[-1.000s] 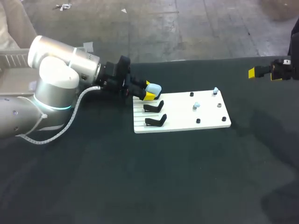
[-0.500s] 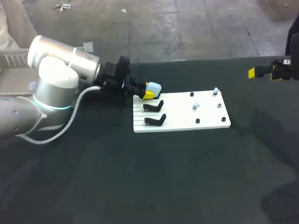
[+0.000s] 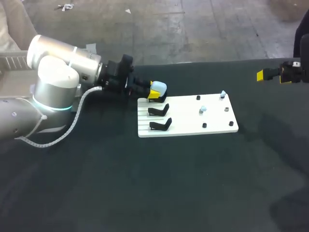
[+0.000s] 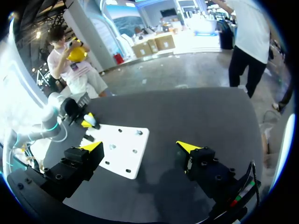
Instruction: Pick up each earbud case from the left stands, insert the matching earbuds, close the lid, and place the case in the box.
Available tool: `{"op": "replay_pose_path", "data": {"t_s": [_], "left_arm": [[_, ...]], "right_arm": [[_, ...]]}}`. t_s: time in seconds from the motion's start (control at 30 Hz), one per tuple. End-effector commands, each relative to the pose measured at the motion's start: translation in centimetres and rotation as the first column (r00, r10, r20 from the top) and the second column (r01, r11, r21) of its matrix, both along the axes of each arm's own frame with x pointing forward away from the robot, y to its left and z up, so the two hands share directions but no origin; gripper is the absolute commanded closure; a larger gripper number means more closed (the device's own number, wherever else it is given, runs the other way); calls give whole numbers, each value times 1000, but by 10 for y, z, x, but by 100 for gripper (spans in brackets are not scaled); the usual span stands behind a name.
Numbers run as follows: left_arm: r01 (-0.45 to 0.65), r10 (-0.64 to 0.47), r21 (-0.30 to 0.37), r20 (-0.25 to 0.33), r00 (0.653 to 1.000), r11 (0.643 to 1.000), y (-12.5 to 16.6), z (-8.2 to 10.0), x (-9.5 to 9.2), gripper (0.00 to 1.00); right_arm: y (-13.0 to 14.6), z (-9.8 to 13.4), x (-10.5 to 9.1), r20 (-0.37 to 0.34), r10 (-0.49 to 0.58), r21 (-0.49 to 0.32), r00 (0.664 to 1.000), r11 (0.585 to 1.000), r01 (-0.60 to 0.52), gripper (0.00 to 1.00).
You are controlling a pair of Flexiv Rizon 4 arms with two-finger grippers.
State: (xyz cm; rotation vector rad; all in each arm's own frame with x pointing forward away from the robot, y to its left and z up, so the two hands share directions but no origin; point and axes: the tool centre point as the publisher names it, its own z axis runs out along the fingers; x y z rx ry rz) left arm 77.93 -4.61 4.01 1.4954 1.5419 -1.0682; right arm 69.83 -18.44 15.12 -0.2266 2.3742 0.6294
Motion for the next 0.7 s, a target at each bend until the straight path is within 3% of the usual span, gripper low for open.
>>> {"op": "replay_pose_path", "data": {"t_s": [0.03, 0.23, 0.5, 0.7], "left_arm": [[-13, 13, 3, 6, 1000, 1000, 4, 18, -10, 100], [-25, 25, 2, 14, 1000, 1000, 0, 43, -19, 100], [3, -3, 0, 43, 999, 1000, -21, 62, -28, 100], [-4, 2, 28, 72, 997, 1000, -33, 70, -28, 100]], "right_arm": [[0, 0, 0, 0, 2, 1, 1000, 1000, -2, 0], [0, 0, 0, 0, 2, 1, 1000, 1000, -2, 0], [67, -3, 6, 3, 113, -10, 994, 993, -113, 0], [103, -9, 8, 1, 202, 22, 979, 979, -201, 0]]}}
